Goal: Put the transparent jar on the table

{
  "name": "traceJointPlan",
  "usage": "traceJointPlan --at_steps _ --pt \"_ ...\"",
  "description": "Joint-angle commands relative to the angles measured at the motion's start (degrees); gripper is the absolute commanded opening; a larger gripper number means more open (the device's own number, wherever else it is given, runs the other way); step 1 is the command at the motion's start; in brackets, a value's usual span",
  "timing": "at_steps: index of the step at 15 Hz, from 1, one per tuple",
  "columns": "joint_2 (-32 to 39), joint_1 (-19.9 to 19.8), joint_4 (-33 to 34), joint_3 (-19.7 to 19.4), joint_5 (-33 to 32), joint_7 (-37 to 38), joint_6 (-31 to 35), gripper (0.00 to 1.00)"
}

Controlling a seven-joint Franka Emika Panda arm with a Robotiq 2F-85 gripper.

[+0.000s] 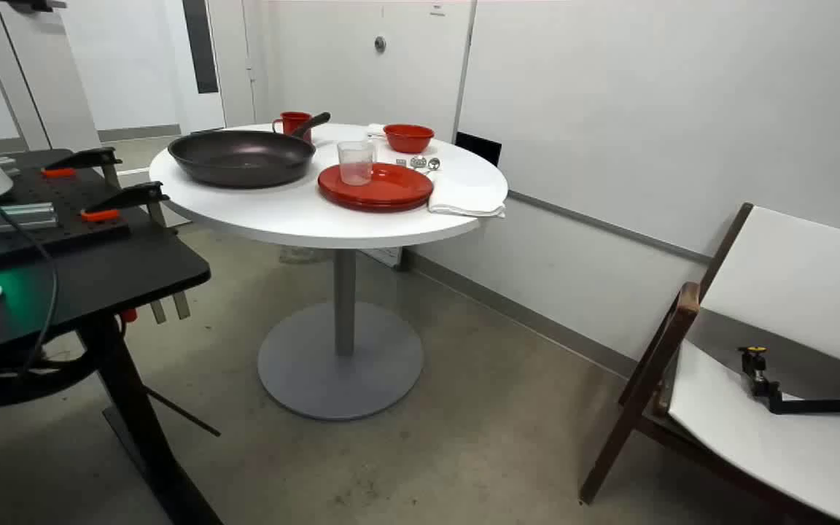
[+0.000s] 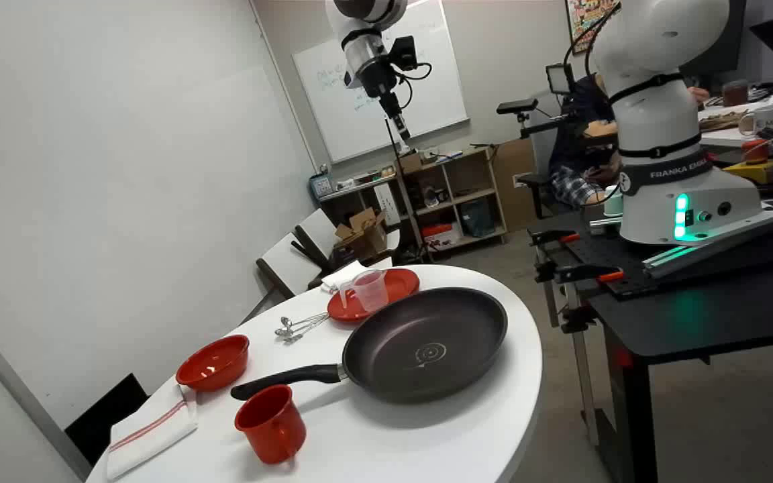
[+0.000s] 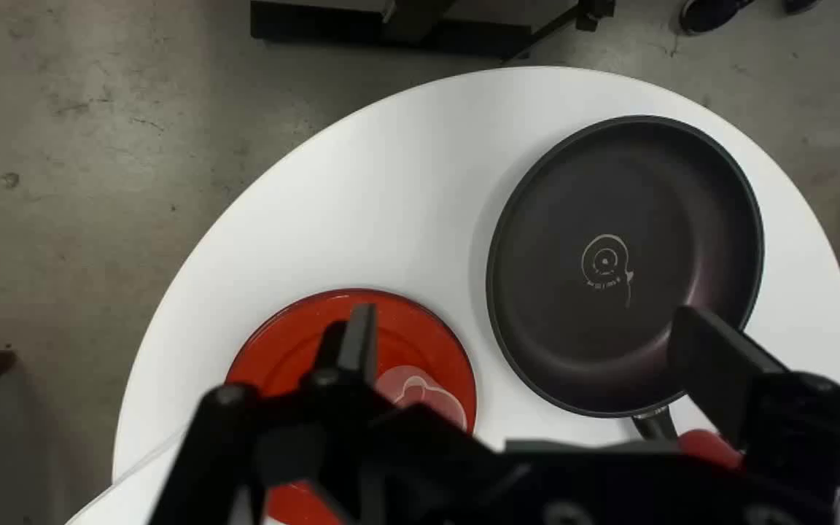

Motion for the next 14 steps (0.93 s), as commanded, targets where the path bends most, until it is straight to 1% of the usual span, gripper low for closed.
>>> traceJointPlan --at_steps 1,6,14 --pt "0.1 -2.0 0.1 1.9 0.2 -0.2 -0.1 1.0" --pt "0.1 -3.0 0.1 2.9 0.2 -0.1 -0.1 1.0" --pt "0.3 -3.3 -0.1 3.1 0.3 0.3 0.1 1.0"
